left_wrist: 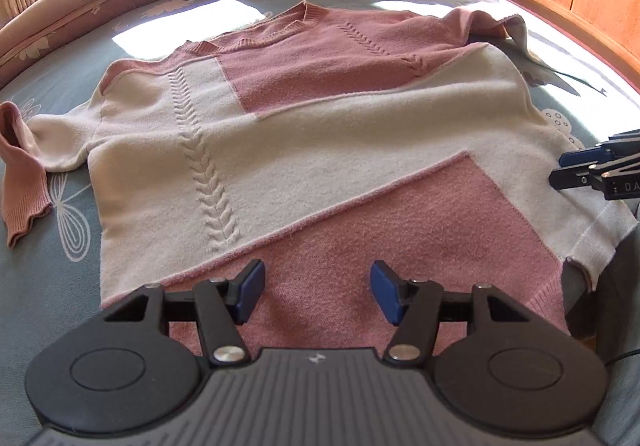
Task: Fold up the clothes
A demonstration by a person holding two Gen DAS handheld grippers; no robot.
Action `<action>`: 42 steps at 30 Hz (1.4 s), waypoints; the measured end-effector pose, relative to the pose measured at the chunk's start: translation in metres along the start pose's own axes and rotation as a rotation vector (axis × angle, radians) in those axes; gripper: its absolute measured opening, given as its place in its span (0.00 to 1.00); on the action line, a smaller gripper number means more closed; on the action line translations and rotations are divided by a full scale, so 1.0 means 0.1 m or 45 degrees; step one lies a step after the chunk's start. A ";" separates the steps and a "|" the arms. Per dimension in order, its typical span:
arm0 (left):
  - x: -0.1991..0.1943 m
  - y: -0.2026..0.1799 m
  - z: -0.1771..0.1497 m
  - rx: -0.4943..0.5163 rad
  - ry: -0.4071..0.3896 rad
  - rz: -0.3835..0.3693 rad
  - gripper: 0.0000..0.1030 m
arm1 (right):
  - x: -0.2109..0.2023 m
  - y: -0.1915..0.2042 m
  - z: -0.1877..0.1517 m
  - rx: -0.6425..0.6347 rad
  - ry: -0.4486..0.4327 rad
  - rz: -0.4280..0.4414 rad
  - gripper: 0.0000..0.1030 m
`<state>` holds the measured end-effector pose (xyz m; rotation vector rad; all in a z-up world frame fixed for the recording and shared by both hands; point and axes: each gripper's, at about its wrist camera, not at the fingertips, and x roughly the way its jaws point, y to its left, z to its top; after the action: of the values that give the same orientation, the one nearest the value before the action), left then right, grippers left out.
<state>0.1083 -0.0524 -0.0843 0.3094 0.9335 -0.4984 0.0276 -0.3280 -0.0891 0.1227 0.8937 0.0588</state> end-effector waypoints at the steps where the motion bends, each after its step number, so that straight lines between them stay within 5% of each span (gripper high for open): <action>1: 0.00 0.03 -0.06 -0.019 -0.008 0.000 0.63 | -0.01 -0.02 -0.03 0.004 -0.007 0.005 0.44; 6: -0.19 0.25 -0.20 -0.115 0.039 -0.051 0.68 | -0.11 -0.13 -0.23 0.061 -0.055 0.057 0.46; 12: -0.38 0.93 -0.13 -0.581 0.052 -0.241 0.68 | -0.10 -0.12 -0.25 0.125 -0.092 0.094 0.62; 17: -0.26 1.02 -0.30 -0.628 0.140 -0.140 0.68 | -0.09 0.06 -0.30 0.054 -0.121 0.035 0.71; 21: -0.36 1.23 -0.39 -0.758 0.093 -0.152 0.69 | -0.08 0.09 -0.33 0.020 -0.132 0.034 0.75; 23: -0.44 1.22 -0.34 -0.737 0.072 -0.095 0.69 | -0.09 0.07 -0.34 0.037 -0.141 0.046 0.76; 28: -0.44 1.11 -0.13 -0.717 -0.011 -0.183 0.69 | -0.09 0.06 -0.35 0.069 -0.159 0.054 0.78; 35: -0.11 1.01 0.29 -0.678 -0.060 -0.154 0.70 | -0.11 0.12 -0.39 0.041 -0.159 0.028 0.78; 42: 0.09 1.13 0.14 -0.661 -0.076 -0.106 0.71 | -0.07 0.20 -0.36 0.011 -0.132 -0.021 0.82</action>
<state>0.1831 0.0336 -0.0793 -0.2134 0.9847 -0.3232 -0.0051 -0.3059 -0.1034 0.1254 0.7917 0.0327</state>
